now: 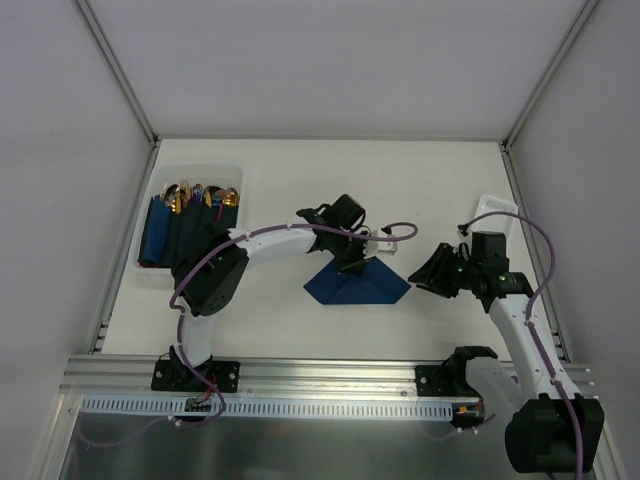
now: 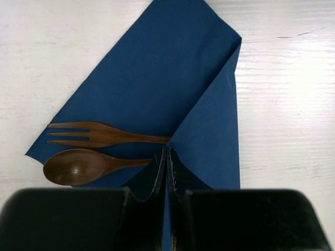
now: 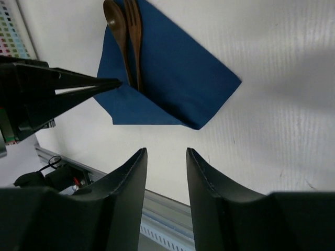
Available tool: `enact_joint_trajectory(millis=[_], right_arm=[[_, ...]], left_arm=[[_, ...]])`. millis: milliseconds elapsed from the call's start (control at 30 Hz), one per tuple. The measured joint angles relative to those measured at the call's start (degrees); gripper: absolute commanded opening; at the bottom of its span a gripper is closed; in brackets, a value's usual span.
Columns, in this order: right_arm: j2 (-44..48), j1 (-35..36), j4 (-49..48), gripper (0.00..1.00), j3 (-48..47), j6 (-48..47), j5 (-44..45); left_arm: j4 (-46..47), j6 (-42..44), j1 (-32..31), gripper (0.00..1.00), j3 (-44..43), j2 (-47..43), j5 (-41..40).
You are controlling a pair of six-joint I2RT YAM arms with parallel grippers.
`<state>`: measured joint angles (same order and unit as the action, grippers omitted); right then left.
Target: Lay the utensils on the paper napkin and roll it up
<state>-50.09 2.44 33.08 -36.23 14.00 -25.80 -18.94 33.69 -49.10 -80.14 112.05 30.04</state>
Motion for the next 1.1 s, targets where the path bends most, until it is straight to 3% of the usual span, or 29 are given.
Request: enact_joint_trajectory(millis=[133,367,1100], right_arm=[[-0.2,0.0,-4.9,0.33,4.6,3.2,-4.0],[-2.0,0.7,-14.1,0.33,10.9,9.2,-8.3],[-21.4,13.4,-36.8,0.24,11.3,18.6,-7.8]], left_arm=[[0.0,0.3,0.6,0.00,-1.2,1.1,0.0],[0.0,0.5,1.0,0.00,-2.5,3.0,0.0],[-0.3,0.4,3.1,0.00,-3.9,6.0,1.1]])
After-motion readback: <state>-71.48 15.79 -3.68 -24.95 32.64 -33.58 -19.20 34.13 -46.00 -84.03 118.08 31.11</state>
